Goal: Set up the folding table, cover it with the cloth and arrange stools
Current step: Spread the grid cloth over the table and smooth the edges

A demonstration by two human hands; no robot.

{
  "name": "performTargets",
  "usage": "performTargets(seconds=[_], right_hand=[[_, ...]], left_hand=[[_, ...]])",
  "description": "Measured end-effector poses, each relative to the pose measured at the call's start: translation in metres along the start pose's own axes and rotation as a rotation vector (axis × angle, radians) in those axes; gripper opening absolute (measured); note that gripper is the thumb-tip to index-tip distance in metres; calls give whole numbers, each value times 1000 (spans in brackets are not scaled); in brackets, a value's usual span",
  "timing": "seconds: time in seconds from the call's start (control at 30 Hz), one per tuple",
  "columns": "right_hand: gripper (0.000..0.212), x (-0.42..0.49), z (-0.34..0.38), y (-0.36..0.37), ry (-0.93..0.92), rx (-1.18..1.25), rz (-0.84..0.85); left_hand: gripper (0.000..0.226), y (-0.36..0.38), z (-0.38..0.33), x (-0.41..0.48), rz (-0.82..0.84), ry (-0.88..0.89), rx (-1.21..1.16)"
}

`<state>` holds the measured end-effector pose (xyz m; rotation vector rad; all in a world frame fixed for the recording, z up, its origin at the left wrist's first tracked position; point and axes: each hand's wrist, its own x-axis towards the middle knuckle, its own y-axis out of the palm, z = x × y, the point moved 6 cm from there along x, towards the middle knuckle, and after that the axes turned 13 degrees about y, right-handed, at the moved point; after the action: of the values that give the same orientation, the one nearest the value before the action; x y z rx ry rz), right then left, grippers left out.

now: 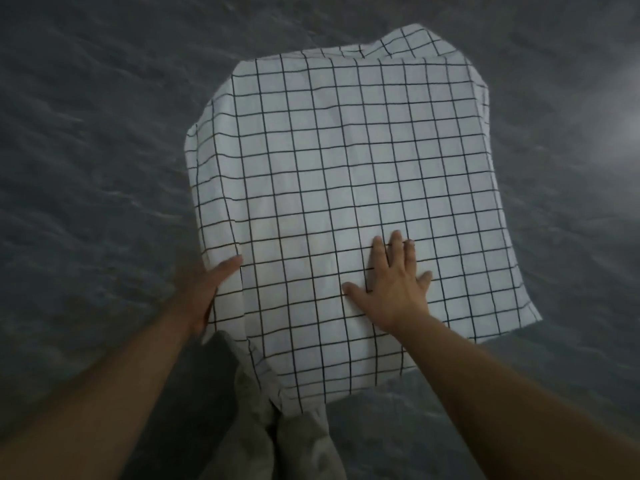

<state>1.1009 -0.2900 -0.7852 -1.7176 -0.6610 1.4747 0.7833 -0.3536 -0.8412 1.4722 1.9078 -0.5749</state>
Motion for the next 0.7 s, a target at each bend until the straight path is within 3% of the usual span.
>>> performTargets(seconds=[0.07,0.2,0.27,0.37,0.43,0.47,0.57,0.7], right_hand=[[104,-1,-4,5,1,7,-5],[105,-4,-10,9,-18,9,-8],[105,-5,-15,10,-29,11,-6],[105,-8,-24,13,-42,14,-1],[105,-11,-32,16,-53,17,0],[105,-12,-36,16,-63,15,-3],[106,-17,-49,19,-87,1,1],[105,-32,-69,29,-112,-26,16]], left_hand=[[64,-5,12,-5,17,-7,13],[101,-17,25,-15,-66,-7,-58],[85,-15,23,-18,-74,55,-47],[45,-10,26,-27,-139,139,21],[44,-5,33,-35,-150,148,29],[52,-3,39,-40,-149,129,34],[118,-6,63,-54,-193,75,163],[133,3,88,-82,-229,57,187]])
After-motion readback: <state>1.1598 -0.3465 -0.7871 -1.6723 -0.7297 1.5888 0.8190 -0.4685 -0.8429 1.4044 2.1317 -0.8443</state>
